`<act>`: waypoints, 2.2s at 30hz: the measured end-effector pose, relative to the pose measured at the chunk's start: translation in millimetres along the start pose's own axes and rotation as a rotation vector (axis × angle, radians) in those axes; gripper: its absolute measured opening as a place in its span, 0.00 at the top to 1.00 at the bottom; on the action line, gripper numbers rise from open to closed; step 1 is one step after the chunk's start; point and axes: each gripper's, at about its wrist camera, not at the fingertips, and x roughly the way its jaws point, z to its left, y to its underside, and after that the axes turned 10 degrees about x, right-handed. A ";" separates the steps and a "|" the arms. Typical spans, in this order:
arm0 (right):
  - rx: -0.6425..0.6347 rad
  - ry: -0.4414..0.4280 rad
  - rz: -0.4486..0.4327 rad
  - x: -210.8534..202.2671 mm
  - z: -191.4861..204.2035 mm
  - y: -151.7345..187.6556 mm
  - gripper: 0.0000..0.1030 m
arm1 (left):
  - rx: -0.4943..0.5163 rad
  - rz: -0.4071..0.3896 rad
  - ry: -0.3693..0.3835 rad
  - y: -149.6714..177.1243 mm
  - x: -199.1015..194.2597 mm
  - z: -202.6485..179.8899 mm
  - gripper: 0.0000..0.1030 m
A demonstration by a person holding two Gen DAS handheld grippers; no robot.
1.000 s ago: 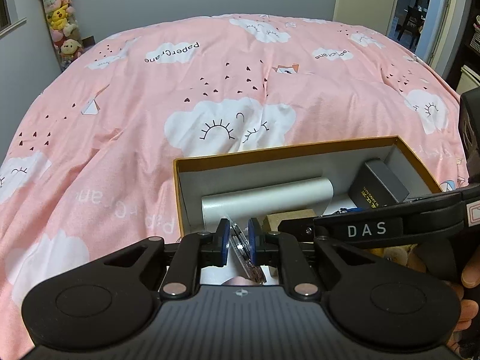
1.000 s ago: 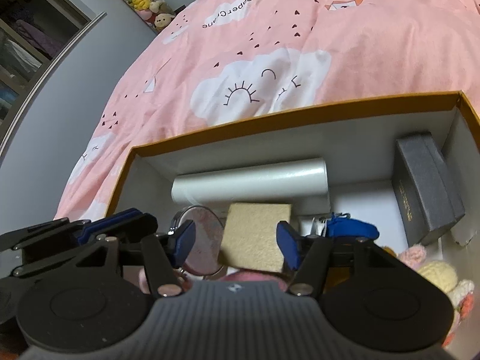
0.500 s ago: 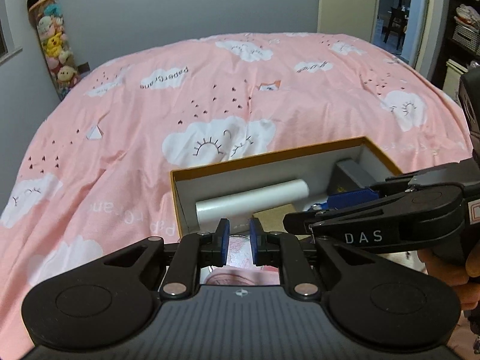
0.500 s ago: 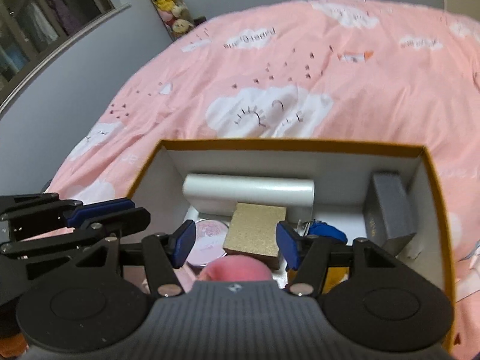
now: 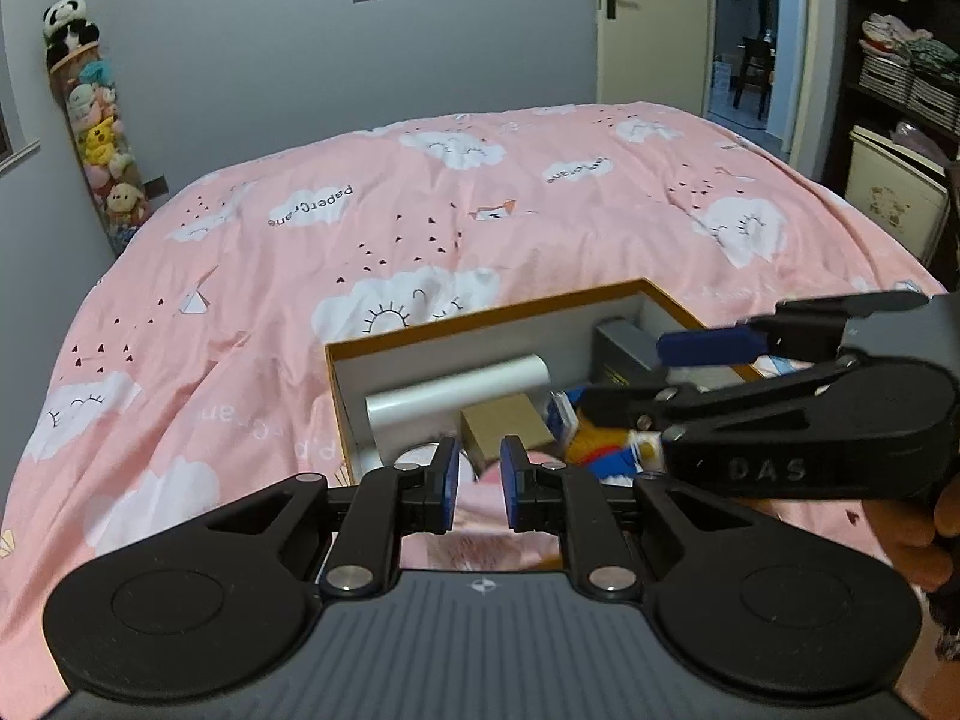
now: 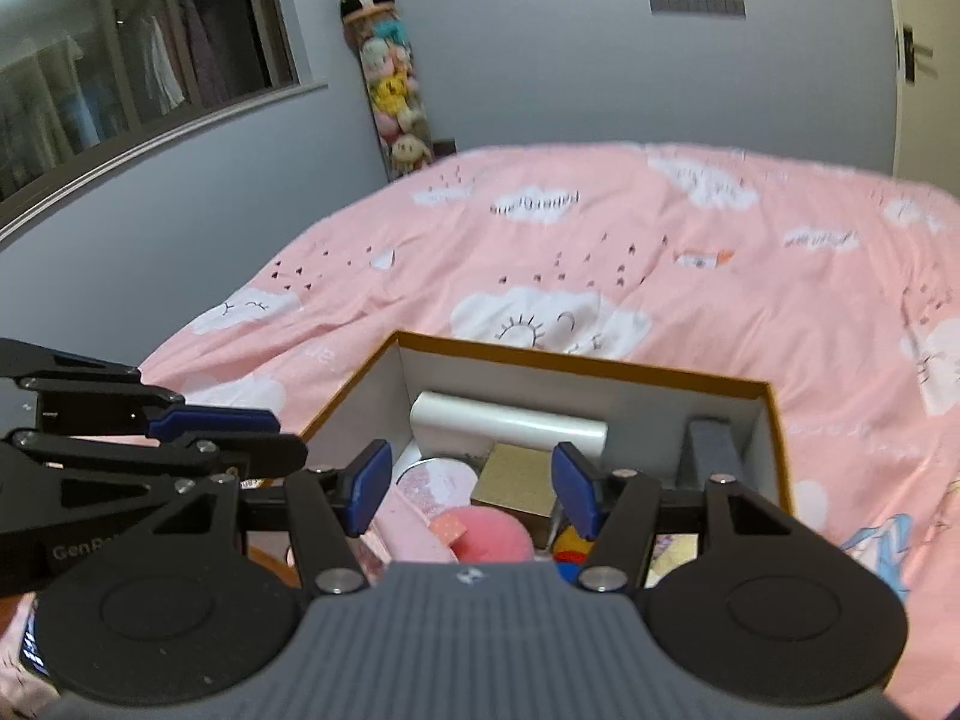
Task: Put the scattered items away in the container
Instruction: 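Withdraw both tools and reach toward the orange ball and lotion bottle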
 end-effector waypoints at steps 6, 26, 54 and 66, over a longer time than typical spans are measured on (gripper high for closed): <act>-0.023 0.027 -0.029 -26.3 -2.7 35.4 0.51 | 0.074 -0.006 0.008 31.7 -9.1 -24.5 0.80; -0.039 0.215 0.122 -23.1 -28.4 138.9 0.51 | 0.253 0.154 0.067 120.2 33.7 -94.5 0.61; -0.100 0.168 0.282 -4.8 -19.8 169.1 0.55 | 0.400 0.328 0.156 141.5 77.0 -119.6 0.50; -0.093 0.150 0.268 -8.6 -20.2 167.6 0.64 | 0.425 0.275 0.136 143.1 73.1 -121.0 0.69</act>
